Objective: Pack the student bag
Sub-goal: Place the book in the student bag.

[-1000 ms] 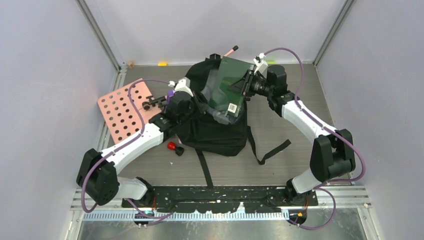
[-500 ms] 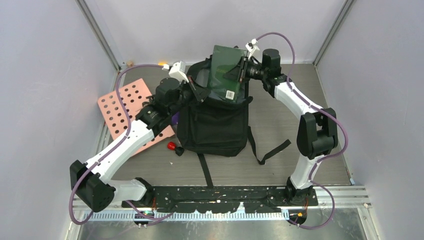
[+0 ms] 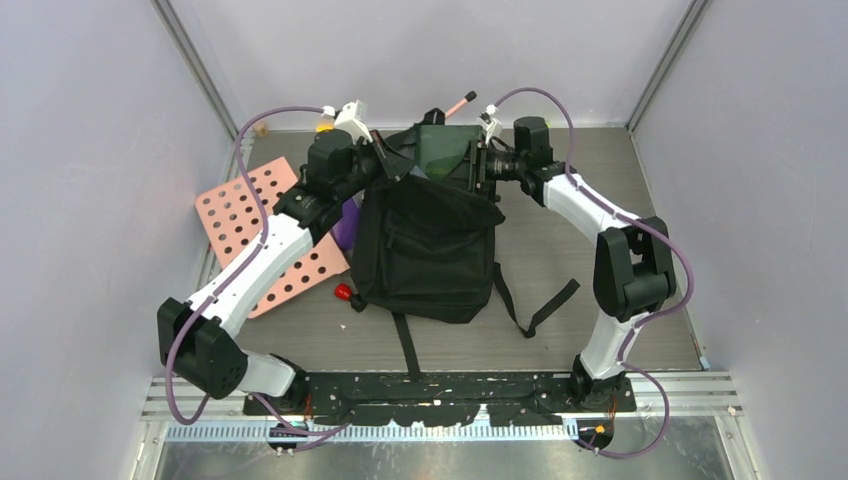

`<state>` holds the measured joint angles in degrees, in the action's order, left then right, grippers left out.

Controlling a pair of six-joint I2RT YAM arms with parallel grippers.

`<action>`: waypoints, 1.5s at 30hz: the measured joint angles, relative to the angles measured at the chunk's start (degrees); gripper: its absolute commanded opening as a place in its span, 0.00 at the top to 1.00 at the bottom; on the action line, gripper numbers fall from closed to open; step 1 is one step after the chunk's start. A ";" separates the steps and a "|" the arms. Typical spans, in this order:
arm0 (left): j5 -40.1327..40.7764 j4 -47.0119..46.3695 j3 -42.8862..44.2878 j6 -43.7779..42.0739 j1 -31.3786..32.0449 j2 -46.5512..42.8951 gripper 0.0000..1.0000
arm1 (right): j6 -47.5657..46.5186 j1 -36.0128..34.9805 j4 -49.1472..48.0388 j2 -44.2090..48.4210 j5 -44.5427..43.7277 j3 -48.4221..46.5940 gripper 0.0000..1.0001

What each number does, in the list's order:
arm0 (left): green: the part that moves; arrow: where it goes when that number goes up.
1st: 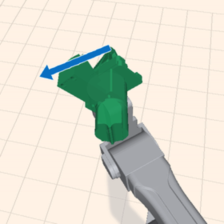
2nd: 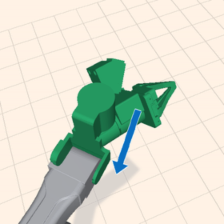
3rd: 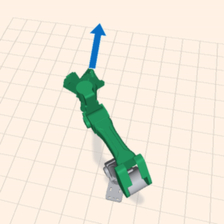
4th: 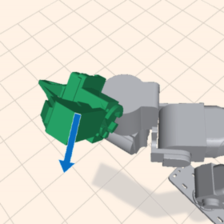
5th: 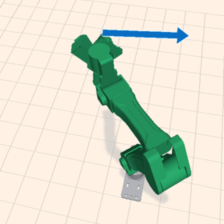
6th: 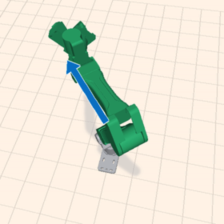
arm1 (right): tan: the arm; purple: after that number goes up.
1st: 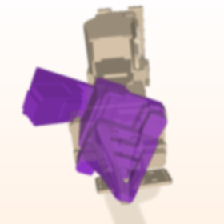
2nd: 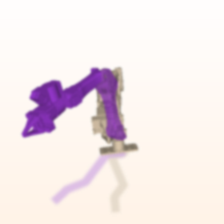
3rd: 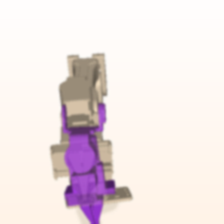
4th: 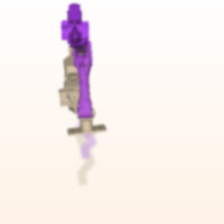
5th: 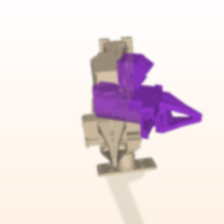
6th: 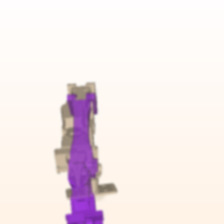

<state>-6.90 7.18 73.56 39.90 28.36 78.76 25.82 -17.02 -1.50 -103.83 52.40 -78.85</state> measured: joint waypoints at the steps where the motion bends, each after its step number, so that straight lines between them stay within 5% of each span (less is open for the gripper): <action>1: -0.13 0.02 0.20 -0.09 -0.28 0.39 1.00 | -1.11 -0.20 2.21 0.39 -1.09 -0.02 0.23; 6: -0.81 0.42 0.85 -0.83 -1.75 1.29 1.00 | -5.95 -0.24 12.37 3.89 -6.97 -0.66 0.05; 17: 0.00 0.85 1.86 -2.19 -3.30 2.58 1.00 | -9.20 2.95 18.71 24.28 -27.69 -1.20 0.00; 24: 5.99 0.83 3.43 -4.00 -4.13 5.42 1.00 | -7.91 4.96 11.72 37.24 -27.02 13.42 0.00; 34: 3.21 -1.01 6.69 -8.00 -4.83 10.16 1.00 | -5.92 4.76 3.96 34.80 -23.02 27.41 0.03; 45: -7.58 -6.47 -3.52 -19.17 -6.05 7.69 1.00 | -4.63 6.40 0.79 26.43 -27.85 13.92 0.14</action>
<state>-14.48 0.71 70.04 20.73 22.31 86.46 21.19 -10.61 -0.71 -77.41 24.56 -64.93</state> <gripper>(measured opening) 0.022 0.893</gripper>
